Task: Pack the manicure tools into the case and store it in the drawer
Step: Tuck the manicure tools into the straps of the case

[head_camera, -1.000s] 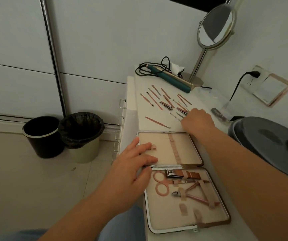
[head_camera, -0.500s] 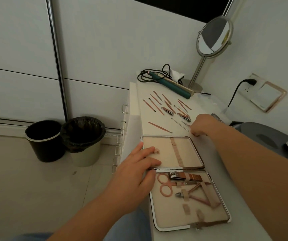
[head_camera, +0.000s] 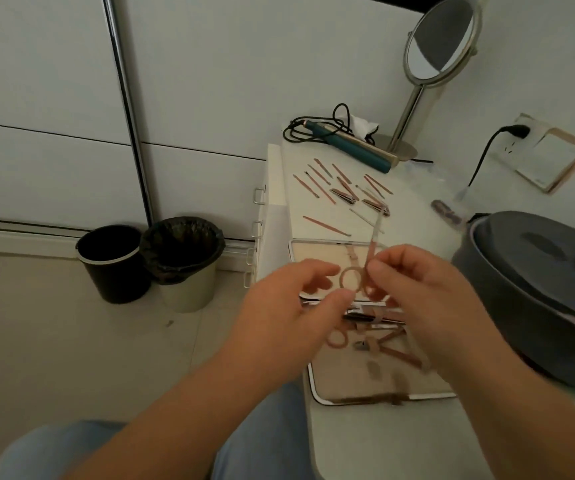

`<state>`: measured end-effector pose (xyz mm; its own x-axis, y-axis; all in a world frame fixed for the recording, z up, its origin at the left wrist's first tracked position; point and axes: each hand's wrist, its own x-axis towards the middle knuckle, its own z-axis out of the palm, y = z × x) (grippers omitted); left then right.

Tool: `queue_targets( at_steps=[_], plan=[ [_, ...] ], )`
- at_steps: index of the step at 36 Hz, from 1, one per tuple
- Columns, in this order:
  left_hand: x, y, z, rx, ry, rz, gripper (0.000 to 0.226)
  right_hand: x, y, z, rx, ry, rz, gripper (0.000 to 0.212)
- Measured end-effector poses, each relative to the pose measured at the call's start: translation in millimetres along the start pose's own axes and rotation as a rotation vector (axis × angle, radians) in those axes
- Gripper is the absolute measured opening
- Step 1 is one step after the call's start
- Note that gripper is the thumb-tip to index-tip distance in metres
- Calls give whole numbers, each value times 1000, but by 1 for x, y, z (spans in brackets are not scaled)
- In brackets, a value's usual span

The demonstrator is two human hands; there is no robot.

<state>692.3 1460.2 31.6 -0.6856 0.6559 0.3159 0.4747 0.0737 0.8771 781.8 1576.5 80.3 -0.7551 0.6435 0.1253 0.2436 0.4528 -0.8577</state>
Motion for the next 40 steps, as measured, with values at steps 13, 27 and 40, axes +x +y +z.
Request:
queue_targets(
  at_steps=[13,27,40],
  plan=[
    [-18,20,0,-385,-84,-168,15,-32,15,3,179,-67,18,6],
    [-21,27,-12,-138,-99,-112,21,-30,31,-18,202,-61,67,17],
    [-26,29,-10,308,-67,-45,5,-39,44,-35,-33,-72,-19,12]
  ],
)
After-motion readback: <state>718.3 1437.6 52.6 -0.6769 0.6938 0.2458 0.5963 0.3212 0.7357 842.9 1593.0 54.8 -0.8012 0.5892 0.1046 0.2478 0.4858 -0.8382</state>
